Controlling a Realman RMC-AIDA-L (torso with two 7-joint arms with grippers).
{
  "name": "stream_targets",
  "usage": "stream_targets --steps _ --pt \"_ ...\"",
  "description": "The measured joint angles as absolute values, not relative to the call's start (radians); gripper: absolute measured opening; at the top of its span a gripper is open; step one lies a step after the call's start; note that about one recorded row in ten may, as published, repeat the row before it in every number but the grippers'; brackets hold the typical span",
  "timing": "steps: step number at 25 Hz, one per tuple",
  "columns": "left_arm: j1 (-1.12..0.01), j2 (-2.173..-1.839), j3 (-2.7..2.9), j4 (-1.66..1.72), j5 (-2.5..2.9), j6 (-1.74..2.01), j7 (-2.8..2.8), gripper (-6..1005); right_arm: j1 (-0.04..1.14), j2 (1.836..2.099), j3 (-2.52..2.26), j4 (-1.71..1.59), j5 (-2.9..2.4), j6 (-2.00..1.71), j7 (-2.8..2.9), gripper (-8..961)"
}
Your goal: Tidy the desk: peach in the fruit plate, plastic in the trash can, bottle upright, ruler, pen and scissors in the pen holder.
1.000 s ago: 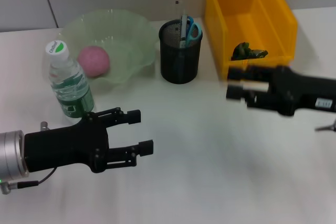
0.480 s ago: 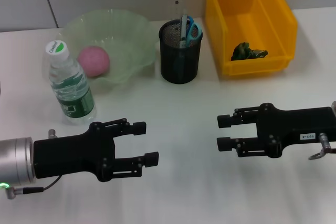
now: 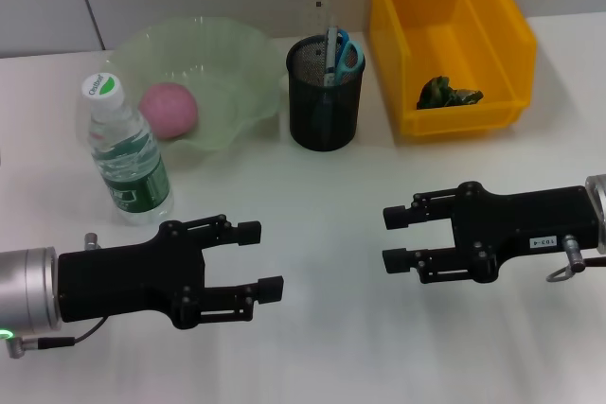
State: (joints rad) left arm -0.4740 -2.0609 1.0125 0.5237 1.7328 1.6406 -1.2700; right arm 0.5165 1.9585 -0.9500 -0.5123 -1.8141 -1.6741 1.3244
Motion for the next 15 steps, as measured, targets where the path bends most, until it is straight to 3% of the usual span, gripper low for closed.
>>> stream_targets --steps 15 --pt "-0.481 -2.06 1.014 0.534 1.764 1.648 -1.27 802 0.526 1.973 -0.95 -0.512 -1.843 -1.673 1.322 608"
